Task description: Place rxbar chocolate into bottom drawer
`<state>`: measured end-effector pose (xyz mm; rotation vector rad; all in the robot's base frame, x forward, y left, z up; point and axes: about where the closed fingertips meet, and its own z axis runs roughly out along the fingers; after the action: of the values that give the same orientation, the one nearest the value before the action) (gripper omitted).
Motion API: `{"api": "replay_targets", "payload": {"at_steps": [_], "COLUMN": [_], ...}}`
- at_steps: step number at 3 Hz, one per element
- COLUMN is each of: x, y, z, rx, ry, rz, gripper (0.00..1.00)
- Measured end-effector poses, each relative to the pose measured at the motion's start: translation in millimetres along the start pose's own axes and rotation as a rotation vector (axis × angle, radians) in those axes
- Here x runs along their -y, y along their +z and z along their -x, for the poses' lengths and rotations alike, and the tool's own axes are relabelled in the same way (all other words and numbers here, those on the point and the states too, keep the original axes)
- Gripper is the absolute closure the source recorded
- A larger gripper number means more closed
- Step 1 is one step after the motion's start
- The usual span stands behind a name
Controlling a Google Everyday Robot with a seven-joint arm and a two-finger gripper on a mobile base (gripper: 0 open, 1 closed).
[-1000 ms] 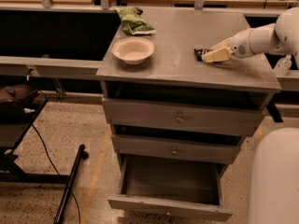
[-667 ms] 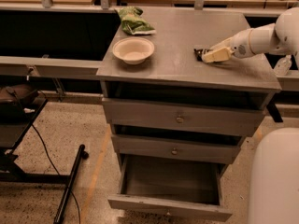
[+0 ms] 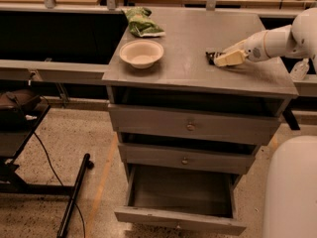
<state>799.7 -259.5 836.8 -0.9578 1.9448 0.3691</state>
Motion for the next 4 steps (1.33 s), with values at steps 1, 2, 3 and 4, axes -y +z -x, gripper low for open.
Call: {"api": "replay_targets", "payload": {"at_steps": [1, 2, 3, 4], "x": [0.0, -20.0, -38.2, -42.2], "y": [0.0, -14.4, -25.6, -29.2], "z": [0.0, 22.3, 38.5, 41.5], "rx": [0.0, 0.053, 0.091, 0.099], "ry": [0.0, -0.036, -0.06, -0.064], "rz": [0.0, 0.07, 0.138, 0.158], "gripper": [1.0, 0.82, 0.53, 0.65]}}
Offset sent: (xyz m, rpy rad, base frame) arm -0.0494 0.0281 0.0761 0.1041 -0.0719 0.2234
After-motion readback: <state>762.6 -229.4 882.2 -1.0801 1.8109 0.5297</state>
